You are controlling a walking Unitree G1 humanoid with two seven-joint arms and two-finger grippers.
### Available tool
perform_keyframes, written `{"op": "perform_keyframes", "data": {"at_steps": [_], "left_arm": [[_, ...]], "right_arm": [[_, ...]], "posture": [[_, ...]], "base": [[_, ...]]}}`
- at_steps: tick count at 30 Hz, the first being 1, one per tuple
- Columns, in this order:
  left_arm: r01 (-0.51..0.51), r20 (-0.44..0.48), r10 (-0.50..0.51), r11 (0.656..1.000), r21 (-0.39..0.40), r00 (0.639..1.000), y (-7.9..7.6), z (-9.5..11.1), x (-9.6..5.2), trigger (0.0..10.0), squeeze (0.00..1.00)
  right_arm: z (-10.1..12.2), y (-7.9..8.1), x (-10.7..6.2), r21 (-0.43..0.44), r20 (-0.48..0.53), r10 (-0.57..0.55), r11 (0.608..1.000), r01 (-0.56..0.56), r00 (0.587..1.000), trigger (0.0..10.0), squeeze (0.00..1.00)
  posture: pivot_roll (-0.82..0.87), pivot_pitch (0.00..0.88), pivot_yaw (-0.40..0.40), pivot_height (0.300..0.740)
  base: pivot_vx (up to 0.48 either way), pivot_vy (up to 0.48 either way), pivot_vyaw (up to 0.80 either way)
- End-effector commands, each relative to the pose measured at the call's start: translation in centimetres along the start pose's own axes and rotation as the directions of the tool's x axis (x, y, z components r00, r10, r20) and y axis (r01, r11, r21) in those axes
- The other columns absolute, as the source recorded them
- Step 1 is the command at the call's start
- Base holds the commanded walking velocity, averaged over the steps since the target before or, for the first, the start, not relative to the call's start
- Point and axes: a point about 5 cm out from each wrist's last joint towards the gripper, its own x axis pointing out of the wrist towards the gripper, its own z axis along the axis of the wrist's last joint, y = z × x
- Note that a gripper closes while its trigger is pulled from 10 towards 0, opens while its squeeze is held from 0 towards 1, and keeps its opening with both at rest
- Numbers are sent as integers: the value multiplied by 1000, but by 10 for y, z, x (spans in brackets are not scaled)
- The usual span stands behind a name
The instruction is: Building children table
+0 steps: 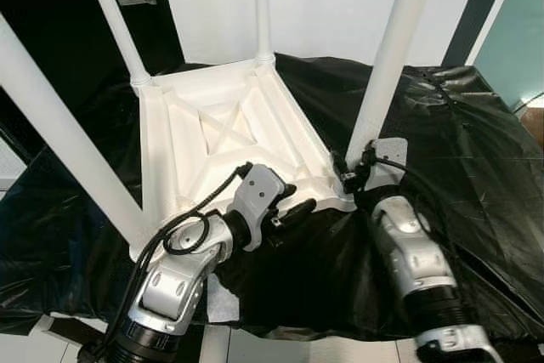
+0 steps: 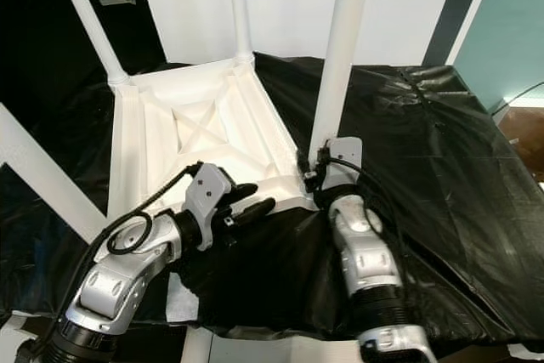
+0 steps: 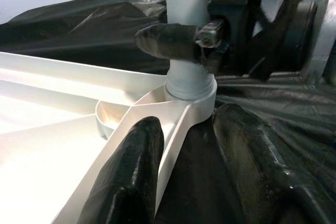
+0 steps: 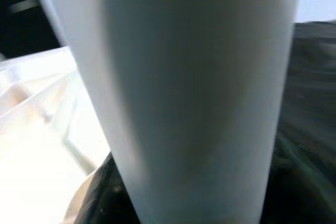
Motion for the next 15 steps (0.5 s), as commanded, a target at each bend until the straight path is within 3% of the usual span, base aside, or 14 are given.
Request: {"op": "perform_keyframes", "data": {"at_steps": [1, 2, 12, 13, 15], "left_arm": [[-2, -2, 2, 1000, 4, 1000, -2, 1, 0, 10000, 0], [-1, -2, 1, 1000, 4, 1000, -2, 1, 0, 10000, 0], [-9, -3, 9, 1000, 9, 1000, 1, 2, -1, 10000, 0], [-6, -3, 6, 1000, 9, 1000, 0, 2, -1, 10000, 0], [-5, -2, 5, 1000, 9, 1000, -1, 2, 0, 10000, 0]], "right_arm": [[-17, -4, -5, 33, -84, -88, 995, 91, 993, 0, 0], [-15, 3, -5, 28, -77, -92, 995, 94, 993, 0, 0], [-14, 9, -9, 32, -84, -62, 997, 64, 995, 0, 0], [-12, 8, -9, 31, -85, -66, 997, 69, 994, 10000, 0], [-12, 7, -8, 28, -82, -74, 997, 76, 994, 10000, 0]], "posture": [[-54, 30, 34, 740], [-56, 28, 36, 740], [-51, 22, 34, 740], [-53, 24, 33, 740], [-52, 25, 31, 740]], "base": [[0, 0, 0], [0, 0, 0], [0, 0, 0], [0, 0, 0], [0, 0, 0]]}}
